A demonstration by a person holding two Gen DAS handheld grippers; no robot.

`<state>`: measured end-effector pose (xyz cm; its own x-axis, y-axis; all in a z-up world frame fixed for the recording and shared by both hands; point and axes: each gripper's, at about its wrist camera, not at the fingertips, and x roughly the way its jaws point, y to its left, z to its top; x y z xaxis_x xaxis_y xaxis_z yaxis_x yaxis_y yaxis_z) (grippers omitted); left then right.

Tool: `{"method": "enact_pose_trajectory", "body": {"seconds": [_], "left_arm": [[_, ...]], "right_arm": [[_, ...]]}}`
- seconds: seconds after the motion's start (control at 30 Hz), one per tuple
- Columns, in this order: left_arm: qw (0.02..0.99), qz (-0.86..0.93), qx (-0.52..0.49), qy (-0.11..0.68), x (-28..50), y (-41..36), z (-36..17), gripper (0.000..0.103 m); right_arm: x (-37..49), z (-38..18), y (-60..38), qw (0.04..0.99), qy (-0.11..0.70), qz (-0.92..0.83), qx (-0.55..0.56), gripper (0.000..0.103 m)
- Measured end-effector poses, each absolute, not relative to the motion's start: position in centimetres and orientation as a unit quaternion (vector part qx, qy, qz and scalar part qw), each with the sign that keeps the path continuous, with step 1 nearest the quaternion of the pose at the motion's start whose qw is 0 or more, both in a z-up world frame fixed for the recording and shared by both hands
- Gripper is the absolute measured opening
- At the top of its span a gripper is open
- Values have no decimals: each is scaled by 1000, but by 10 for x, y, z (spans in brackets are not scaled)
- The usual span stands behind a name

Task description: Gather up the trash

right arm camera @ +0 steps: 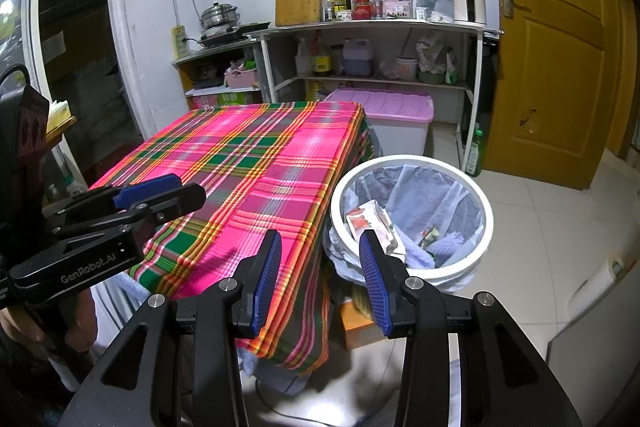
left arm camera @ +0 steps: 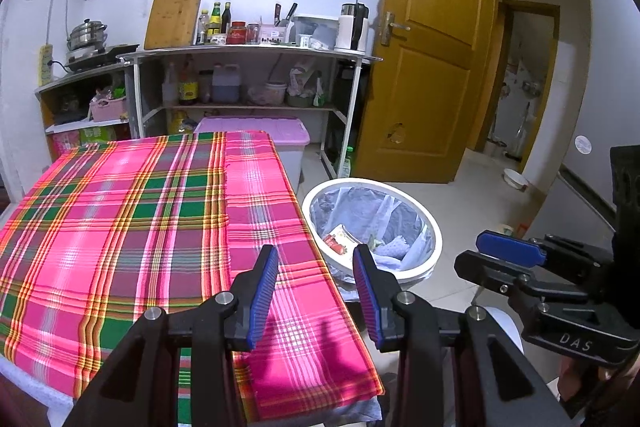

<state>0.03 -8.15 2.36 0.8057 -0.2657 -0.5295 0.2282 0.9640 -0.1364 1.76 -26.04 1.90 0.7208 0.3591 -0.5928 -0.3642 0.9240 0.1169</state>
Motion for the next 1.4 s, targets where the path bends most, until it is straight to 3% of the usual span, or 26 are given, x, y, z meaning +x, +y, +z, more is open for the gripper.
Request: {"method": "enact_pose_trajectory", "body": {"seconds": [1.4], "left_arm": [[949,-128,-33,285,1,-81,24,39]], "right_arm": [[19,14,-260,924,327,198,-3,42]]}}
